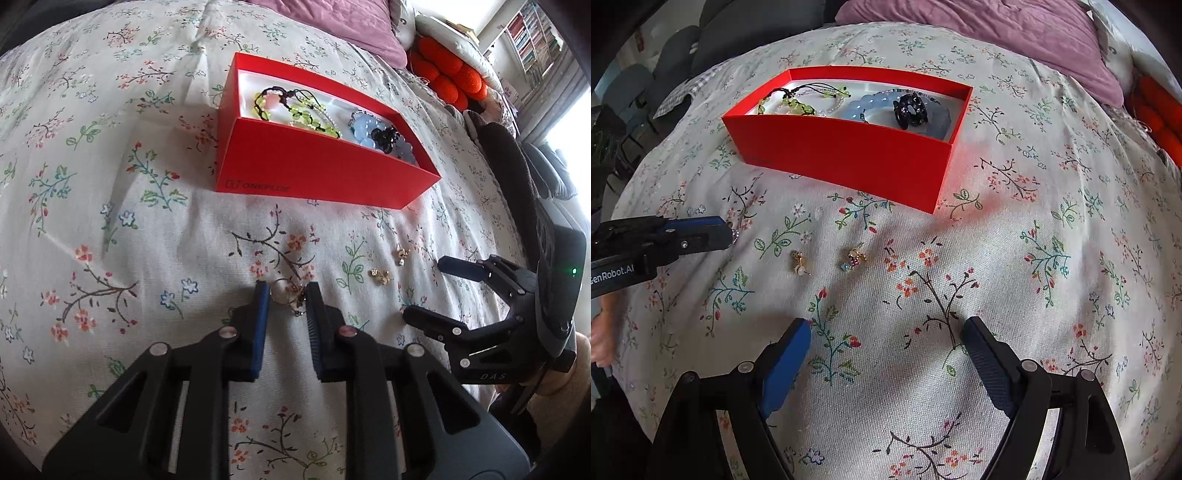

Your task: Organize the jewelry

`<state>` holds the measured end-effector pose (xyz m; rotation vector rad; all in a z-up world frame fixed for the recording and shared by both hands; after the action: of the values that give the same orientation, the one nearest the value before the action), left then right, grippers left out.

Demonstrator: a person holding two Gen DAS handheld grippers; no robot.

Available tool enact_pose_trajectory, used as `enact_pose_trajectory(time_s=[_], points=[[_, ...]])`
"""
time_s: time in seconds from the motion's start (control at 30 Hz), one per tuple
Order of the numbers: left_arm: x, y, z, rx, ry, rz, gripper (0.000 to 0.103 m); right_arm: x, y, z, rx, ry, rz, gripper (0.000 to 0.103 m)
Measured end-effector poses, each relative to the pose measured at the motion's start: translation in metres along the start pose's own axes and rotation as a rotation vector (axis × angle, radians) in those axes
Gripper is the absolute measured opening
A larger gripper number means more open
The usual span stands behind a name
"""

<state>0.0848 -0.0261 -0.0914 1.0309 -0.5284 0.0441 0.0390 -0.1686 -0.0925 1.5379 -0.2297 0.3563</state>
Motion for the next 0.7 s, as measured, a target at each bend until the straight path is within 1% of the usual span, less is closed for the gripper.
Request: enact_pose_trajectory(time_s=[0.2, 0.37, 0.53, 0.57, 0.7], points=[[0.002, 0.008, -0.002, -0.011, 0.020, 0.015, 0.022, 0.003, 0.000, 0.002, 0.007, -0.015, 0.016, 0.086], [0.002, 0.016, -0.006, 0.011, 0.014, 0.030, 0.022, 0.009, -0.002, 0.003, 0.001, -0.023, 0.032, 0.084], [0.001, 0.019, -0.011, 0.020, 0.011, 0.027, 0.022, 0.015, -0.003, 0.000, -0.027, -0.009, 0.046, 0.070], [0.000, 0.020, -0.011, 0.021, 0.010, 0.027, 0.022, 0.016, -0.003, 0.000, -0.030, -0.007, 0.046, 0.069], [-0.001, 0.020, -0.010, 0.043, -0.012, 0.025, 0.022, 0.020, -0.004, -0.005, -0.033, 0.001, 0.051, 0.060]])
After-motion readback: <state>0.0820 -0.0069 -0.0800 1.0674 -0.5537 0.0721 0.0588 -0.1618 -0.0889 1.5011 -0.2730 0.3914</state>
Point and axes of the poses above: each gripper's, at about its wrist camera, not at the fingertips, and y roughly against the way its jaws point, z to its right, x to its top, the point moved 4 cm from there along -y, roughly the way its jaws point, and after that the axes turned 2 degrees about -x, right-handed, at the moved point
